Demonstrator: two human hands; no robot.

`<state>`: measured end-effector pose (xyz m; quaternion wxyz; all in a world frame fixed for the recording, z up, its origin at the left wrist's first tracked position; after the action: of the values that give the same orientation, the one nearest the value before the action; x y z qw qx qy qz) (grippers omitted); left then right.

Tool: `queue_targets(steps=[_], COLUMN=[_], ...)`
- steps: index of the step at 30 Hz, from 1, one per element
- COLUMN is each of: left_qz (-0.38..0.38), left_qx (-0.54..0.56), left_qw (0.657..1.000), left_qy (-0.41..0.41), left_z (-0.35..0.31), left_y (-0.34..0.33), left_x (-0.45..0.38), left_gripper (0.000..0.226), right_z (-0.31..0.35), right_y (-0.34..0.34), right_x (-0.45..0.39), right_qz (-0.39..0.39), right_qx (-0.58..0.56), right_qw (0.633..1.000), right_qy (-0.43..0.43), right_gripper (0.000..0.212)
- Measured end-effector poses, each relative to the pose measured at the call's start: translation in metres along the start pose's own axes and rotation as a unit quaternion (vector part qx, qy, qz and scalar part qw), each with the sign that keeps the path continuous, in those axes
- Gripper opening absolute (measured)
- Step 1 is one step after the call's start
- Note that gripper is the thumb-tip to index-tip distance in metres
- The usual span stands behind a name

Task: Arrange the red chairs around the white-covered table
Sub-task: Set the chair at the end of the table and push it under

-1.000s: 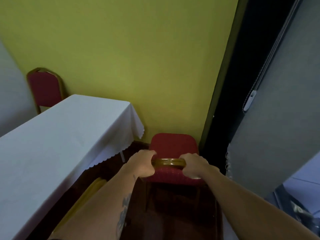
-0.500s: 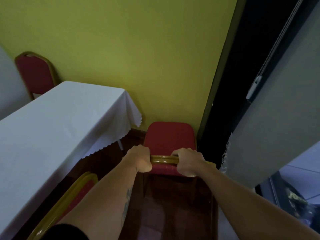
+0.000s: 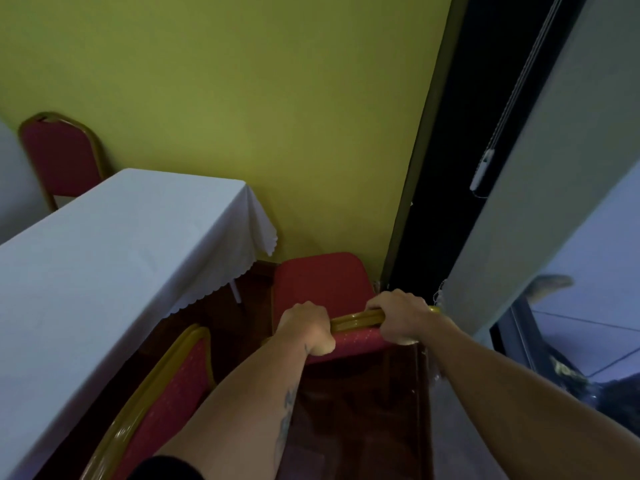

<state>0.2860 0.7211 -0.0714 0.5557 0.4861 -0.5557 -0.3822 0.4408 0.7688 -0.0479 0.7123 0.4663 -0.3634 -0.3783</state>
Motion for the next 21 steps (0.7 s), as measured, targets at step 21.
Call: queue_targets(steps=[21], left_qz=[0.056], left_qx=[0.096], left_qw=[0.994], left_qy=[-0.006], left_z=[0.017], left_y=[-0.034], left_x=[0.053], left_gripper=[0.026], right_z=[-0.022], right_y=[-0.057], right_x=[0.076], right_qz=[-0.133], right_qx=[-0.721], right_qw=[0.546], right_qy=[-0.406], right_gripper=[0.062])
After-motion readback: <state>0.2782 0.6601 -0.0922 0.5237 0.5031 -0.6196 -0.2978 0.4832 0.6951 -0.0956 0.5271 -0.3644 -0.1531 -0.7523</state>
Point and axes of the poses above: each hand's wrist, its own x-axis away from the middle knuckle, its own y-axis out of the back of the hand, z = x × y, the point moved 7 cm from there along -x, towards the middle knuckle, and after that the axes turned 12 degrees about -z, right-handed, at the moved point
